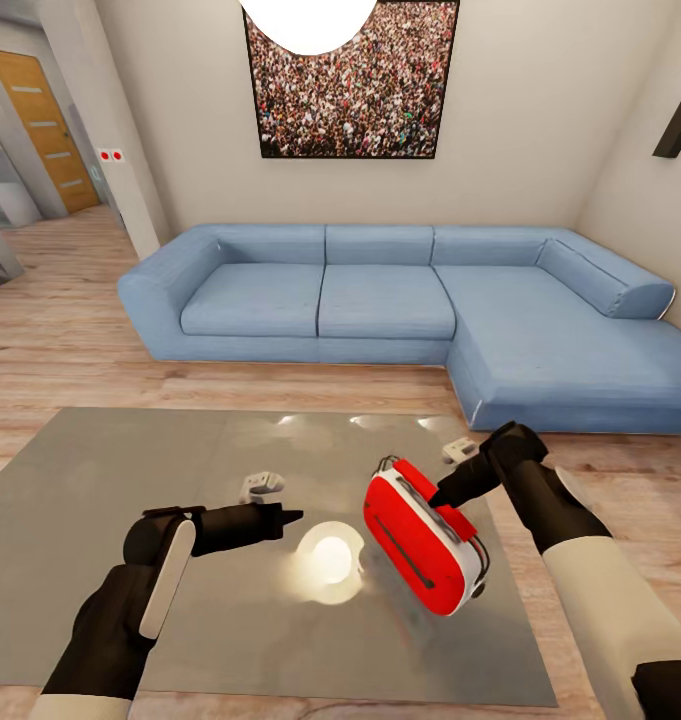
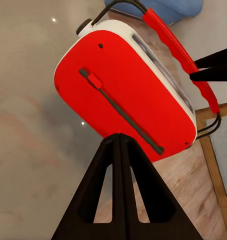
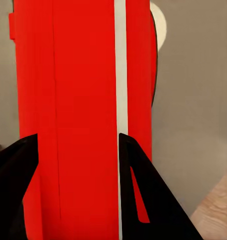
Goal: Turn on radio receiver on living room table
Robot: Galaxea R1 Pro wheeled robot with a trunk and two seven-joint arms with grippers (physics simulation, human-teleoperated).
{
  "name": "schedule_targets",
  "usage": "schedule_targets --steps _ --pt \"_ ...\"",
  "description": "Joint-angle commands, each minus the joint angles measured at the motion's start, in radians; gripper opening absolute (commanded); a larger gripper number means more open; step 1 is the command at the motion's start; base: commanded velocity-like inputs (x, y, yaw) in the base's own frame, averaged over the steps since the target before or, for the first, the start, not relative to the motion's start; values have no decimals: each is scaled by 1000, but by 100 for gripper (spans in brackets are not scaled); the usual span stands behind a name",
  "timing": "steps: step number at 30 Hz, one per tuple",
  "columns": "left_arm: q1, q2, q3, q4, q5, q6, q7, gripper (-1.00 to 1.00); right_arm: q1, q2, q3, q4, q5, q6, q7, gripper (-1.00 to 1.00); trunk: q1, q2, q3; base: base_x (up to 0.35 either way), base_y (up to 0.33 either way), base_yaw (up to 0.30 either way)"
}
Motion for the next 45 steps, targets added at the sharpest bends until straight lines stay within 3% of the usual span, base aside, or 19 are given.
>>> schedule_targets --steps 1,15,23,39,45 --pt "0 0 0 0 0 0 0 -100 0 0 0 0 -3 1 -1 -100 0 0 0 0 0 0" --pt "0 0 0 0 0 0 0 -100 0 16 0 16 -9 -31 -61 -100 0 0 0 0 0 0" --pt "0 0 -1 0 0 0 0 -100 0 53 -3 112 -18 -110 -150 -100 0 0 0 0 0 0" --pt "0 0 -2 0 0 0 0 -100 0 56 -3 131 -22 -153 -177 -100 0 0 0 0 0 0" --pt "0 0 -2 0 0 0 -1 -100 0 64 -5 207 -25 -217 -247 -100 0 0 0 0 0 0"
